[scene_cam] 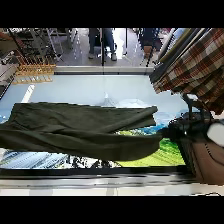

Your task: Fold the clothes and pants, and hang the long-sleeved shirts on hangers.

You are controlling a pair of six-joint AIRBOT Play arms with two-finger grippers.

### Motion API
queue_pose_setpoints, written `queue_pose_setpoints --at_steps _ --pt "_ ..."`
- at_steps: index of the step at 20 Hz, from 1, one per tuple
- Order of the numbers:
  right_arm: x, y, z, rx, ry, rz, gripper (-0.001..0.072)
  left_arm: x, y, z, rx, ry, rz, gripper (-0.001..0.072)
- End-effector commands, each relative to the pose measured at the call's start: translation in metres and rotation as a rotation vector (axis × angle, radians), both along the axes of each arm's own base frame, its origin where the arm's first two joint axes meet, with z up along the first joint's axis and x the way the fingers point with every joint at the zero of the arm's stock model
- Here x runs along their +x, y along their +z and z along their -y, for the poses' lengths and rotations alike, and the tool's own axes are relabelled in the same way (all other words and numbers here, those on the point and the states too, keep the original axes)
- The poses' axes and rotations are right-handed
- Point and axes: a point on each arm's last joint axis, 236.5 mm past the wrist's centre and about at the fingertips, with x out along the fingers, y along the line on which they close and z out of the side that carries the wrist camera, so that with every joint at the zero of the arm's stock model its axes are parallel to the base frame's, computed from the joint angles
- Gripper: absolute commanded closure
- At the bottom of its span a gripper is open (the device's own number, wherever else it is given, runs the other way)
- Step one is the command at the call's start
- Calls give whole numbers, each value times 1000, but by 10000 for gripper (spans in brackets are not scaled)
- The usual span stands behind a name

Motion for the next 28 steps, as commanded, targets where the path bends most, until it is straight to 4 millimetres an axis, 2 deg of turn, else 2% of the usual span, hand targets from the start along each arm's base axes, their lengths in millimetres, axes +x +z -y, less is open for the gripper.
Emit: queue_pose_setpoints --at_steps 1,2,3,4,5,6,7,10,12,14,16,20,23,28 --pt "74 -55 66 27 -121 -29 688 -13 -28 41 21 -131 -197 687" --pt "100 -87 86 76 -155 -53 682 -12 -32 60 -6 -171 -225 685" --pt "119 -116 100 141 -182 -80 563 -12 -35 74 -25 -204 -248 670" --pt "129 -137 111 188 -176 -104 354 -12 -37 84 -30 -223 -268 650" --pt "132 -156 122 226 -159 -138 197 -12 -37 85 -19 -212 -290 465" --pt "126 -168 131 249 -146 -170 192 -17 -36 83 -10 -166 -322 124" --pt "116 -175 138 274 -146 -189 192 -23 -33 79 -2 -117 -350 78" --pt "81 -179 141 404 -155 -164 219 -43 -18 58 1 -17 -353 79" --pt "57 -181 122 526 -183 -132 289 -50 -10 50 -25 41 -292 80" --pt "44 -185 87 646 -184 -106 327 -56 -8 45 -61 107 -212 80" --pt "54 -195 66 697 -221 -64 354 -66 -13 38 -83 186 -156 79" --pt "97 -196 61 673 -339 71 354 -96 -43 26 -125 303 -152 79" --pt "107 -204 57 641 -375 81 356 -88 -55 23 -191 377 -47 79" --pt "108 -241 38 634 -390 2 380 -83 -75 18 -187 441 16 79"
